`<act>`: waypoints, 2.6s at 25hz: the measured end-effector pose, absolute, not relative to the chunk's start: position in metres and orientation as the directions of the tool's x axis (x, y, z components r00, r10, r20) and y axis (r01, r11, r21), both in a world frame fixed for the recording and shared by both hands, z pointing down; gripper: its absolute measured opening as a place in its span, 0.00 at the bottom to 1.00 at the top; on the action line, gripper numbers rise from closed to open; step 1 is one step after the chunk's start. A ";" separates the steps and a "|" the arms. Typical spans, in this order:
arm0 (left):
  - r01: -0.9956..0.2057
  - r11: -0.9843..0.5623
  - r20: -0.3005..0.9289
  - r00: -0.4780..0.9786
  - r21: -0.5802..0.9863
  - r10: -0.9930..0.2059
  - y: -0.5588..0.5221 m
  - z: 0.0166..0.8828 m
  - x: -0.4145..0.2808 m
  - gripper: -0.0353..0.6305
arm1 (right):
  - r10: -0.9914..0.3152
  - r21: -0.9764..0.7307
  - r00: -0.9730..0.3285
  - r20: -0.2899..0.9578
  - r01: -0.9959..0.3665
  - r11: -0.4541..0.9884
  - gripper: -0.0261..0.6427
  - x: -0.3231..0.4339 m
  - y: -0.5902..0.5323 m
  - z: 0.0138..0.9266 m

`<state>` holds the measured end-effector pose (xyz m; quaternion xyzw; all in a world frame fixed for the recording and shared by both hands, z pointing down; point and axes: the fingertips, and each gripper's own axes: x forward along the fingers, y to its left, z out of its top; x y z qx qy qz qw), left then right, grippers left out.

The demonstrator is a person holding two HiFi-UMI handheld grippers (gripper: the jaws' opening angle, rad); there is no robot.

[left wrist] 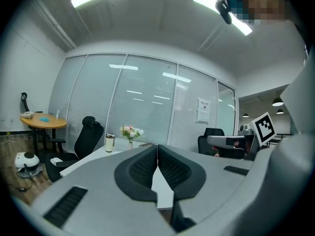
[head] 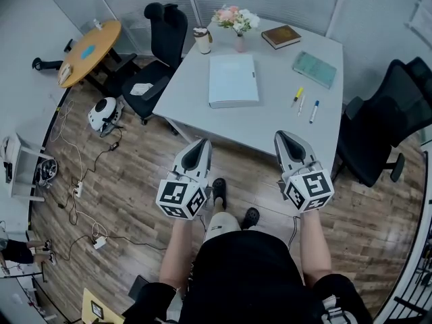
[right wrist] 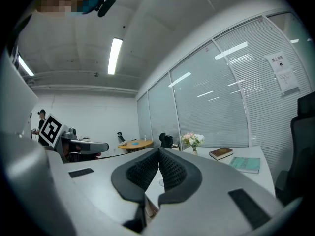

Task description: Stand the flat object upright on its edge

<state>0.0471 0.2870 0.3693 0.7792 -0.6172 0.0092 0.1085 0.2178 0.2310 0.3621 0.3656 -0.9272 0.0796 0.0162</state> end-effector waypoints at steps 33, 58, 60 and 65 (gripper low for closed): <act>-0.902 -0.398 0.150 0.422 0.165 -0.894 0.075 0.369 -0.112 0.09 | -0.789 -0.116 -0.597 0.144 -0.802 0.585 0.06 0.054 0.051 0.354; -0.882 -0.429 0.219 0.466 0.195 -0.857 -0.003 0.402 -0.124 0.09 | -0.798 -0.145 -0.566 0.208 -0.825 0.547 0.06 0.036 -0.020 0.388; -0.886 -0.423 0.222 0.458 0.188 -0.861 -0.013 0.401 -0.126 0.09 | -0.795 -0.151 -0.573 0.200 -0.820 0.552 0.06 0.035 -0.037 0.387; -0.900 -0.393 0.219 0.429 0.190 -0.876 -0.039 0.393 -0.133 0.09 | -0.779 -0.143 -0.601 0.182 -0.799 0.583 0.06 0.027 -0.073 0.377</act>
